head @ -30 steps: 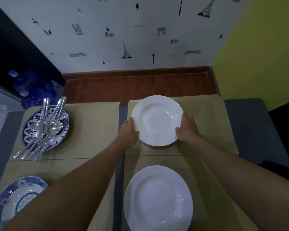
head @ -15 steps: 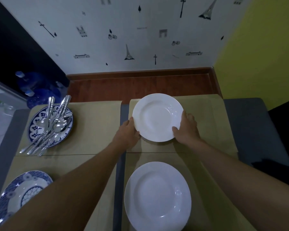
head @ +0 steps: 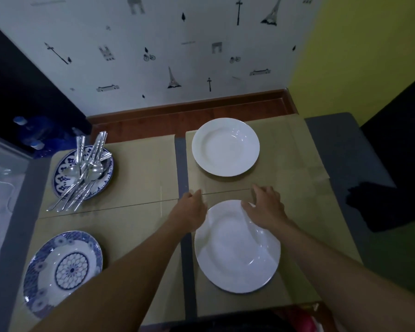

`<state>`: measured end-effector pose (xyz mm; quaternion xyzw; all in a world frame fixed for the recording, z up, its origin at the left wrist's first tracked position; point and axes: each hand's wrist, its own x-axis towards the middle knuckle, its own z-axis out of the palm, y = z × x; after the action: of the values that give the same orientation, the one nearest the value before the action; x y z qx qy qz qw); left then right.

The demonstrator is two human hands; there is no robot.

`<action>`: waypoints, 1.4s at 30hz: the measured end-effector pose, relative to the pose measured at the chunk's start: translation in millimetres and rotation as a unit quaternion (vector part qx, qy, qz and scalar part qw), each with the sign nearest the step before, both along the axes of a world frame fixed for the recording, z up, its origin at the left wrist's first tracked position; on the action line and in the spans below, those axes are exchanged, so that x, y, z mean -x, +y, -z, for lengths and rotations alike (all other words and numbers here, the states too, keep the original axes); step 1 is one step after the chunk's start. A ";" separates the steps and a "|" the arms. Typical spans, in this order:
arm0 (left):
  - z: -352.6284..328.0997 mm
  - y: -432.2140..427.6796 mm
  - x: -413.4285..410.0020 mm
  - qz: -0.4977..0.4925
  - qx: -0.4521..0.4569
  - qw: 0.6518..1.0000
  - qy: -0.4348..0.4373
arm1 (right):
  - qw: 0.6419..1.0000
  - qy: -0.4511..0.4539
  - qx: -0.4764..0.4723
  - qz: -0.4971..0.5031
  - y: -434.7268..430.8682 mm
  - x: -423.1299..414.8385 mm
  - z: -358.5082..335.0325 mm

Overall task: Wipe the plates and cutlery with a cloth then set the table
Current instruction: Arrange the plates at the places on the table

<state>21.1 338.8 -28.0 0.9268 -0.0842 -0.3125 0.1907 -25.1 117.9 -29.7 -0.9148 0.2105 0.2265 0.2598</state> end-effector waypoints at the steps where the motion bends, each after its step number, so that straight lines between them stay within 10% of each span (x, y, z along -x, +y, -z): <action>1: 0.2 1.8 8.9 0.001 0.001 1.000 0.012 | 1.000 0.007 -0.001 0.001 1.1 10.0 2.3; 42: -4.5 -15.8 78.3 0.029 0.033 0.998 0.049 | 1.000 -0.011 -0.016 0.013 -20.1 86.0 6.5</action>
<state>-57.2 323.0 -23.5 0.9007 -0.1121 -0.3602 0.2155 -111.2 97.9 -36.1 -0.9101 0.2160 0.2161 0.2798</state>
